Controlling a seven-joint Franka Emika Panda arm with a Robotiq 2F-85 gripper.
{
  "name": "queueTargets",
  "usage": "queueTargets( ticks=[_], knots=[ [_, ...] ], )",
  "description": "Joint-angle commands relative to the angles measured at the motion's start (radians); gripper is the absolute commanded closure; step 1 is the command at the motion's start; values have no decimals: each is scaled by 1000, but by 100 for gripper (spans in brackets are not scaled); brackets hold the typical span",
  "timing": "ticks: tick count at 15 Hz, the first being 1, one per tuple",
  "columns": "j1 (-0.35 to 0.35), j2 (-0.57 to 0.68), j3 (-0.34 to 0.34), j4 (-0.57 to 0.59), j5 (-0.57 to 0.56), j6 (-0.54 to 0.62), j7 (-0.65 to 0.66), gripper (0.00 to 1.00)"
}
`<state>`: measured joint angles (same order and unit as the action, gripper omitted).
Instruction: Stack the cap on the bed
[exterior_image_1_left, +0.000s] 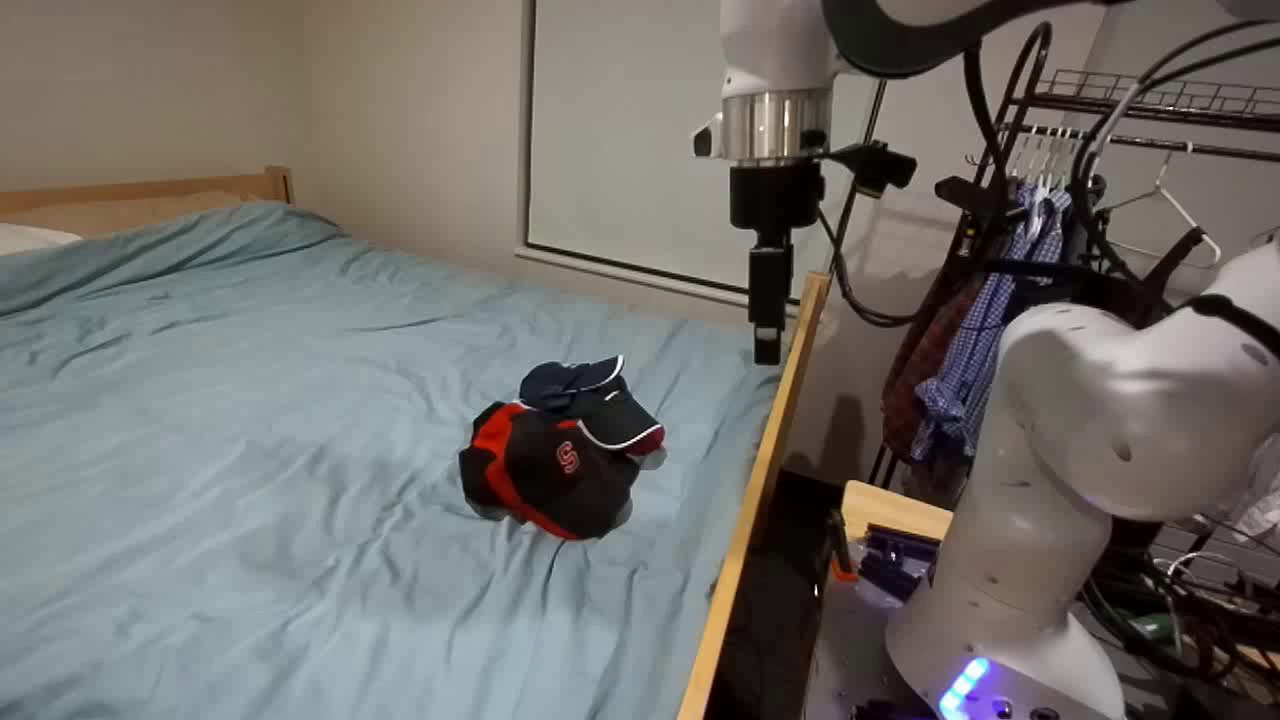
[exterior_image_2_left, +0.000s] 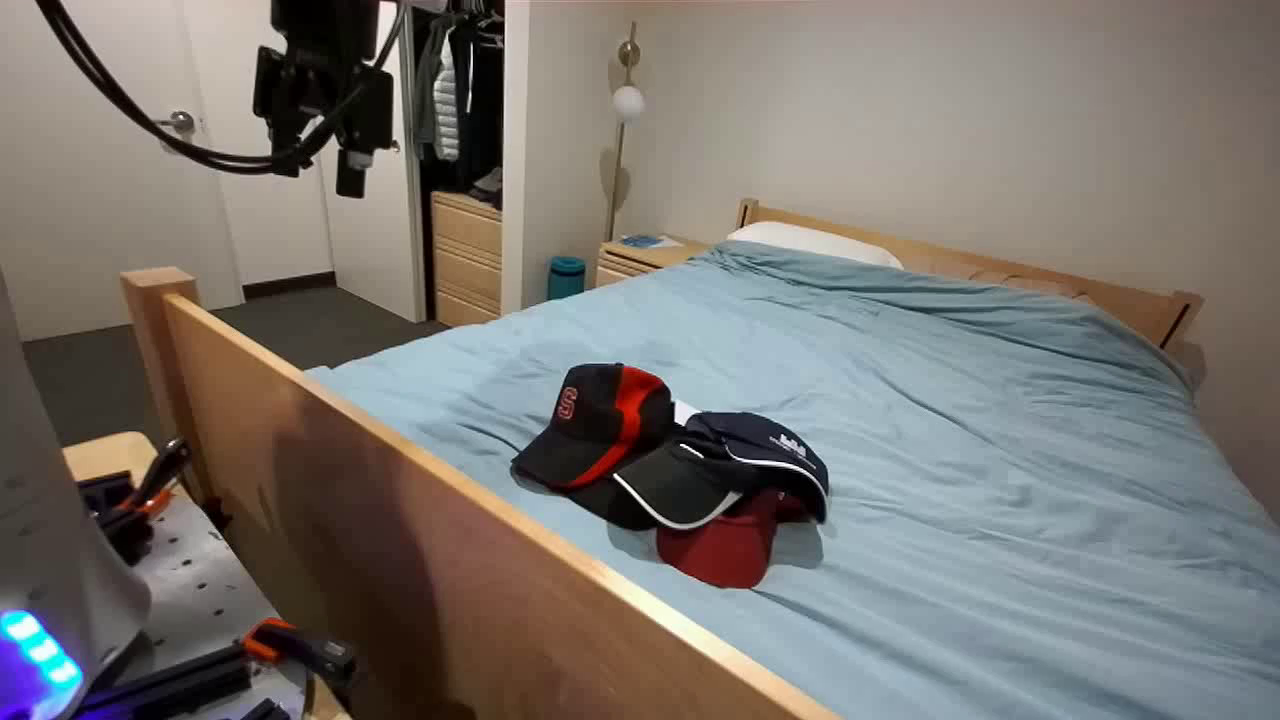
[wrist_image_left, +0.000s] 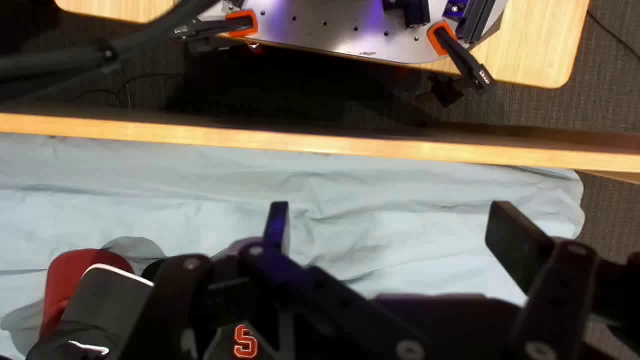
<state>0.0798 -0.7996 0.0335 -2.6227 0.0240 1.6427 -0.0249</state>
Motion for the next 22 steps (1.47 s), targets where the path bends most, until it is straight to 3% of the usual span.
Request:
queueTargets(
  ticks=[1, 5, 8, 14, 17, 20, 21, 22],
  knots=[
    [-4, 0, 4, 1, 2, -2, -2, 0],
    [-4, 0, 4, 1, 2, -2, -2, 0],
    [-73, 68, -62, -18, -17, 240, -2, 0],
    [-241, 382, -214, 5, 5, 693, 30, 0],
    [-269, 571, -261, 61, 60, 884, 70, 0],
    [-244, 740, -284, 130, 189, 1069, 99, 0],
    [-227, 751, -285, 136, 257, 1118, 55, 0],
    [-263, 681, -272, 88, 171, 1050, 73, 0]
  ],
)
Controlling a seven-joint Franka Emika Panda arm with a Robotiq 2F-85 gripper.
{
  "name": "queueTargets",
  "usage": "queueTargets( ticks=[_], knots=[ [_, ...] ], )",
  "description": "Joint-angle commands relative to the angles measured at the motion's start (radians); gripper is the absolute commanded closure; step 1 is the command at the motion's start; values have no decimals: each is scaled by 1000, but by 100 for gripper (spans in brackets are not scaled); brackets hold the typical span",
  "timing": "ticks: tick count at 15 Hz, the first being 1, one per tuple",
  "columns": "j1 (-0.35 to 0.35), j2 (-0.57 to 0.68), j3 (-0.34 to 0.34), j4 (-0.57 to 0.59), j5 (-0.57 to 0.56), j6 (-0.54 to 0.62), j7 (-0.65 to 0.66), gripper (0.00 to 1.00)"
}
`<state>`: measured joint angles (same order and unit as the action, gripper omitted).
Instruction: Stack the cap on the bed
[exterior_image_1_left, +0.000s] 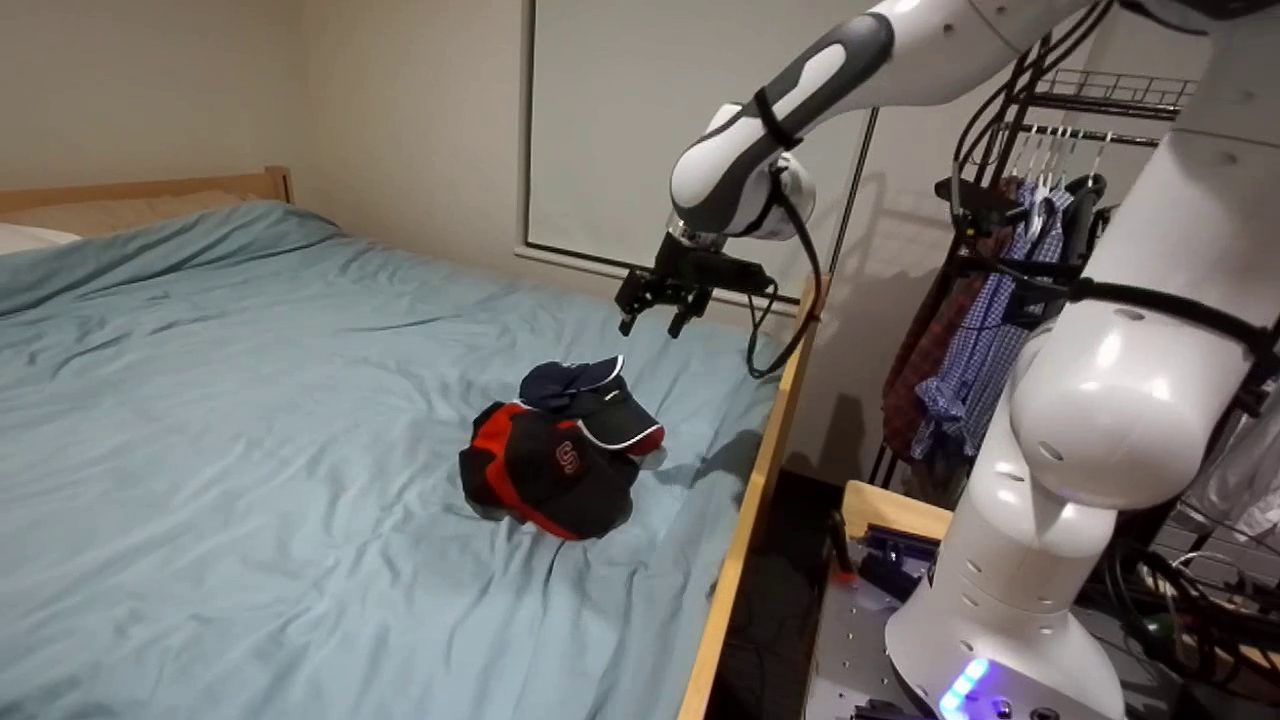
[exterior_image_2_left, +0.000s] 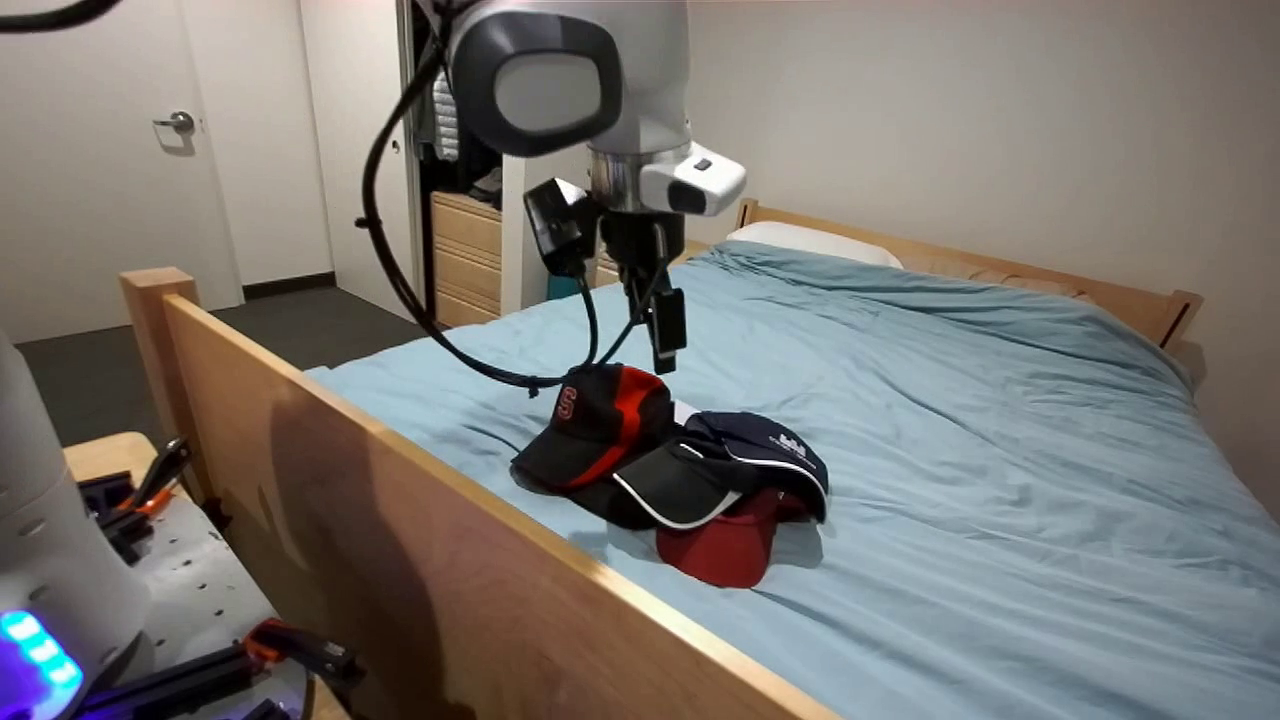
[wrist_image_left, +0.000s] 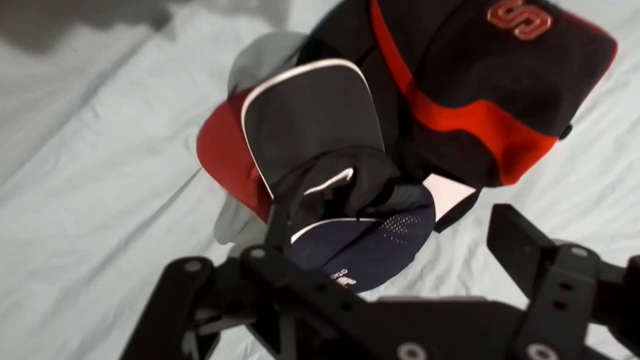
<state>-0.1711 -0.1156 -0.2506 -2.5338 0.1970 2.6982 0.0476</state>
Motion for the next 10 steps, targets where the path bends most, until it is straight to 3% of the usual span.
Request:
queueTargets(
  ticks=[1, 3, 4, 5, 10],
  knots=[
    [-4, 37, 14, 20, 32, 32, 1, 0],
    [5, 73, 18, 44, 50, 50, 1, 0],
    [-8, 114, 19, 64, 19, 65, 162, 0],
    [-12, 135, 17, 77, 28, 71, 193, 0],
    [-40, 332, 16, 209, 240, 84, 256, 0]
  ],
)
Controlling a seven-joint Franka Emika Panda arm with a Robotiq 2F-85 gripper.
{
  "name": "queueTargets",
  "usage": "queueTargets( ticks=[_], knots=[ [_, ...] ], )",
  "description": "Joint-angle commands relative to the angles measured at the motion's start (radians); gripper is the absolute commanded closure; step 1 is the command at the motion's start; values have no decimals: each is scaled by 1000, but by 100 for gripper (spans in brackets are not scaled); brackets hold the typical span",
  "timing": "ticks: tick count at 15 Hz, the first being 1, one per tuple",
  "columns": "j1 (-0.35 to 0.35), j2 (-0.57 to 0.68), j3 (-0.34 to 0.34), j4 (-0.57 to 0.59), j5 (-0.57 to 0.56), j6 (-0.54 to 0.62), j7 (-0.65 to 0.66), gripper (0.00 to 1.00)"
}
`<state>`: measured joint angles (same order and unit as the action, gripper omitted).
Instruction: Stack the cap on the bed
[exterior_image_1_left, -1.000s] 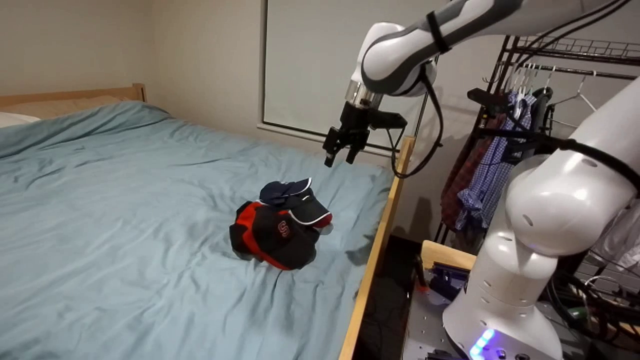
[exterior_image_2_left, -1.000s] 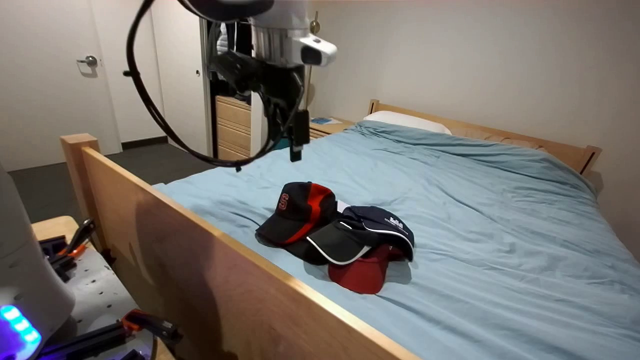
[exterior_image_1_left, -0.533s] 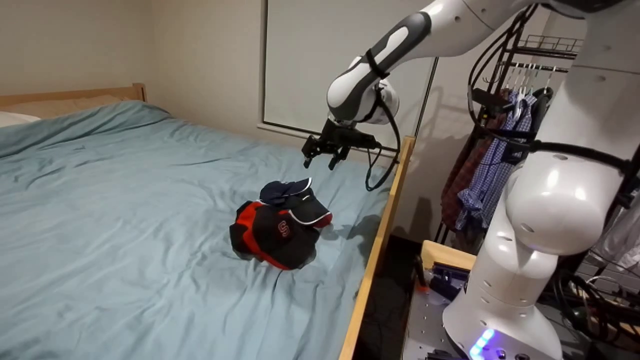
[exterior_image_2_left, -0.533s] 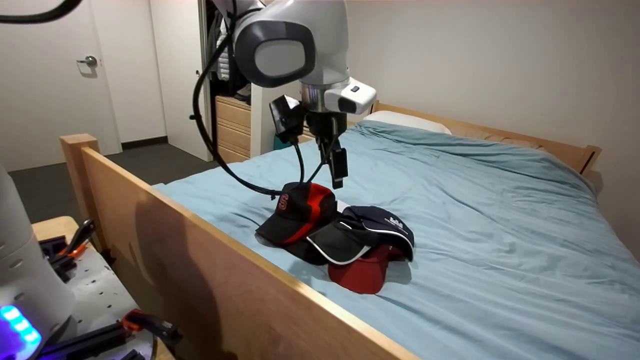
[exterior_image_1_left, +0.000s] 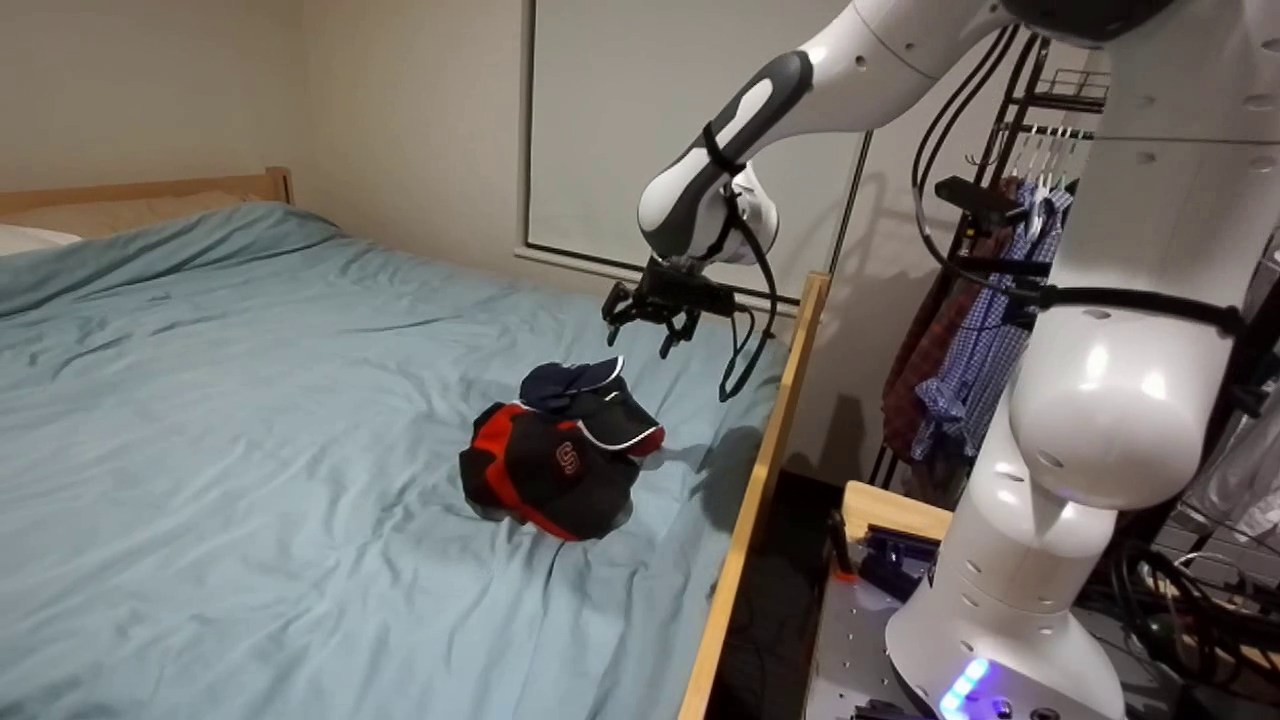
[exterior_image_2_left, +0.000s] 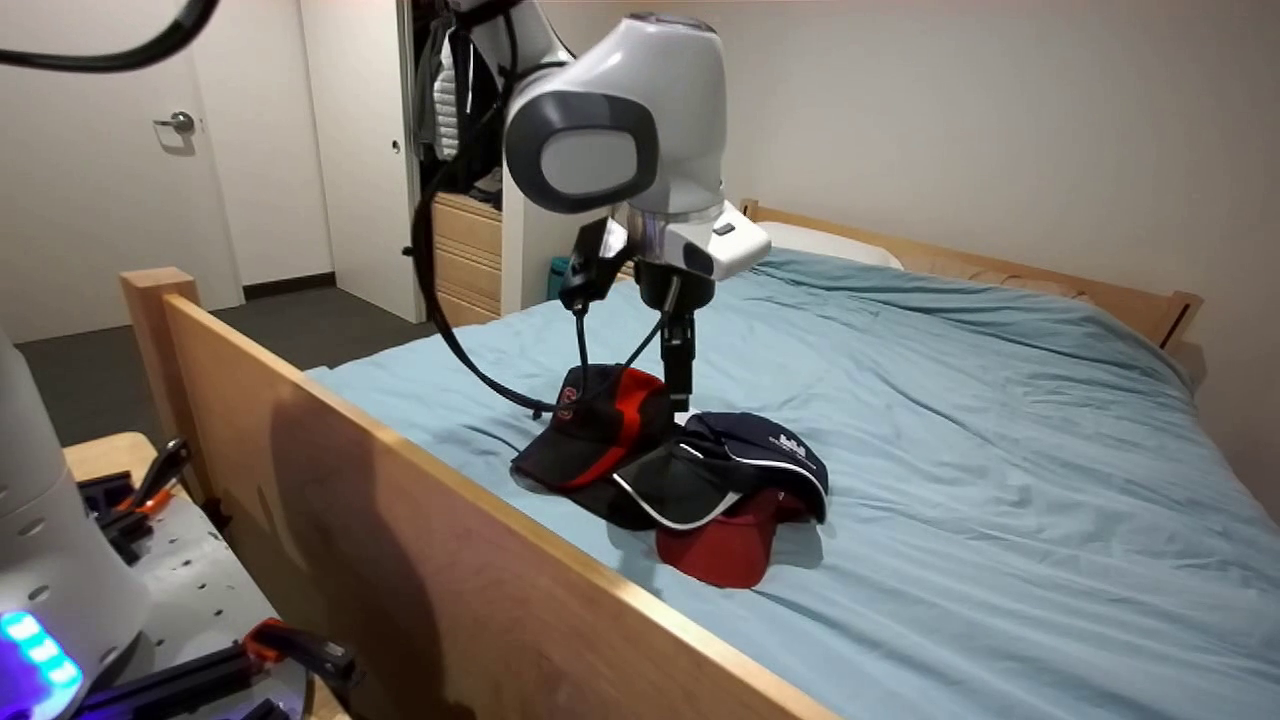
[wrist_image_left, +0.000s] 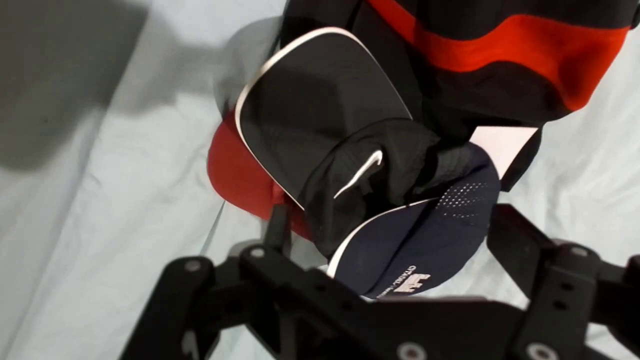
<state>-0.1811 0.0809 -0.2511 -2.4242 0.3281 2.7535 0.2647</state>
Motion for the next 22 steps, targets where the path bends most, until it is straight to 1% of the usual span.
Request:
queueTargets(
  ticks=[1, 5, 6, 8, 11, 12, 13, 14, 15, 17, 19, 22],
  knots=[
    [-27, 170, 6, 126, 148, 32, 52, 0],
    [-57, 332, 14, 287, 284, 42, 128, 0],
    [-79, 373, 31, 329, 295, 50, 167, 0],
    [-83, 442, 27, 401, 313, 66, 219, 0],
    [-101, 529, 37, 498, 316, 66, 245, 0],
    [-109, 549, 47, 522, 318, 63, 237, 16],
    [-106, 566, 41, 541, 307, 62, 245, 27],
    [-106, 575, 44, 554, 304, 63, 241, 33],
    [-108, 585, 45, 567, 302, 63, 240, 42],
    [-116, 591, 56, 579, 310, 68, 227, 53],
    [-113, 590, 58, 582, 306, 71, 223, 68],
    [-105, 545, 65, 552, 309, 82, 212, 86]
  ],
)
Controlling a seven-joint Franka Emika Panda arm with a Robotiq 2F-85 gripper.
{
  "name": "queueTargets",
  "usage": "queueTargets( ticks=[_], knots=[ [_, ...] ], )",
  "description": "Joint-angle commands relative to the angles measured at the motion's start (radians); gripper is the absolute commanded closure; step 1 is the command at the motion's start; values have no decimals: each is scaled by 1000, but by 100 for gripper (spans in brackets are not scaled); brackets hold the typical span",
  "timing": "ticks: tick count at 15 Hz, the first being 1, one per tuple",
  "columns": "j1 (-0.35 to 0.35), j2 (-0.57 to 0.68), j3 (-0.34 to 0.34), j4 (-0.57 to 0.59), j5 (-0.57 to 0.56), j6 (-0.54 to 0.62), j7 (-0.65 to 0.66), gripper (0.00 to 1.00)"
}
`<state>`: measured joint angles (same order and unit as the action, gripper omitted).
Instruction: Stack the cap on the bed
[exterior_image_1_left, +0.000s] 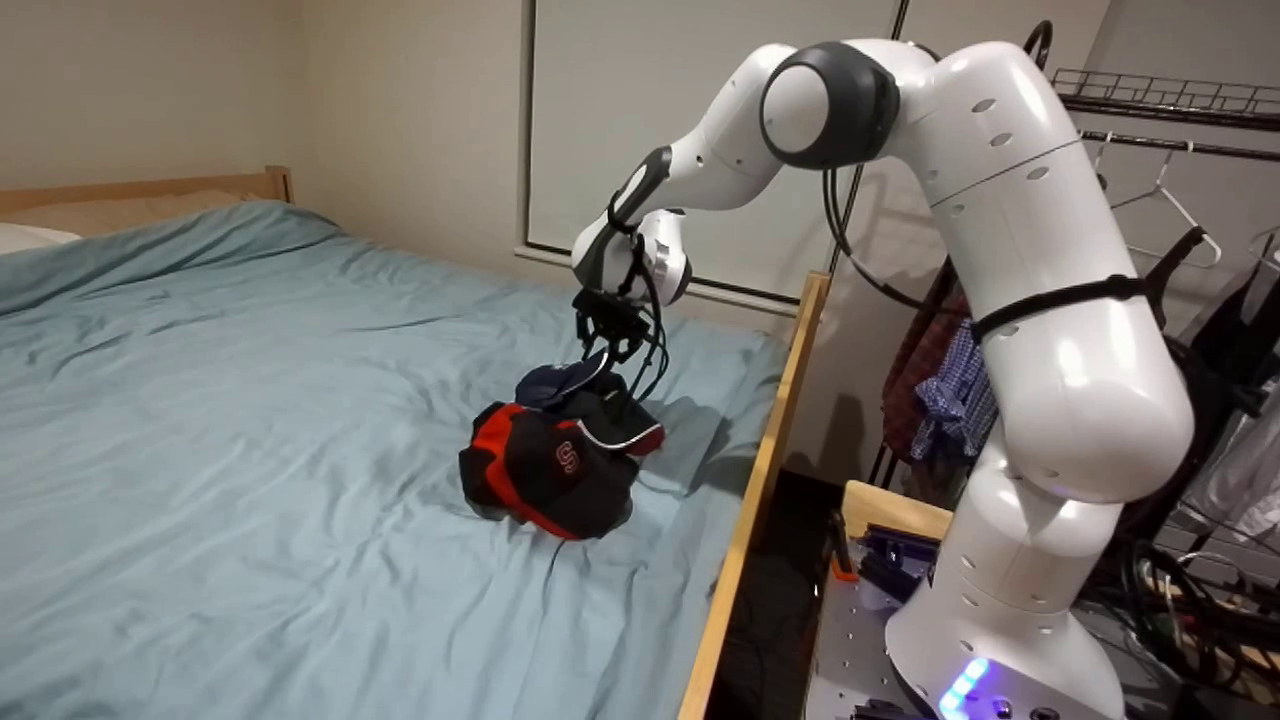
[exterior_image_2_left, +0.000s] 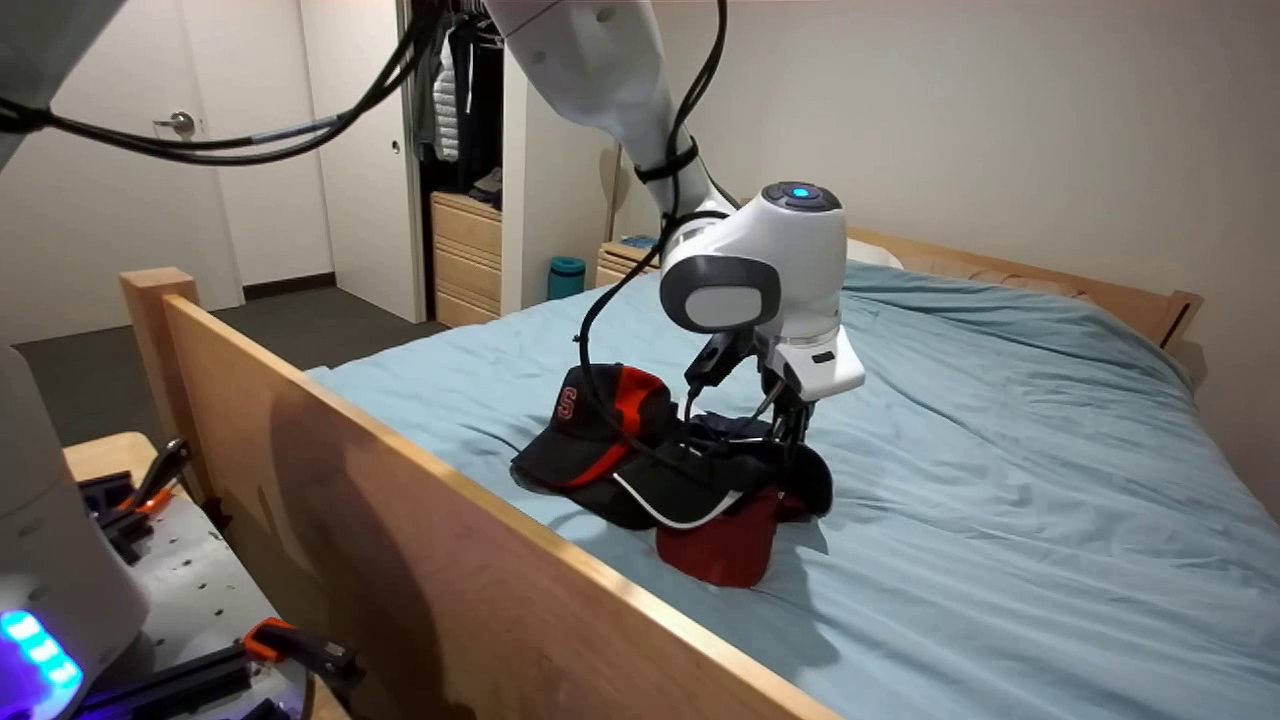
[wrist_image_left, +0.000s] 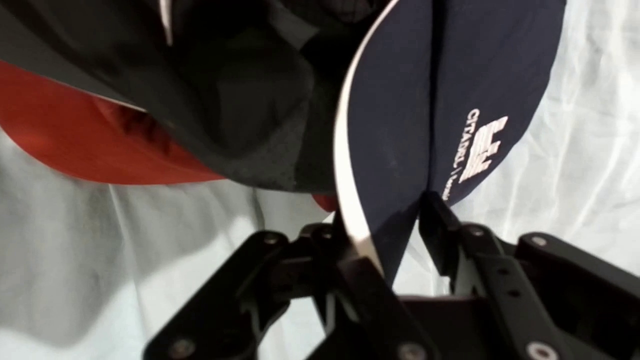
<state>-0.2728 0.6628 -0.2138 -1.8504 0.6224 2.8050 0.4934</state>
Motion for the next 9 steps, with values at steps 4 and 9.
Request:
queueTargets(
  ticks=[4, 9],
  knots=[
    [163, -117, -102, -133, -78, 219, 104, 98],
    [540, -150, -431, -296, -141, 369, 271, 95]
  ],
)
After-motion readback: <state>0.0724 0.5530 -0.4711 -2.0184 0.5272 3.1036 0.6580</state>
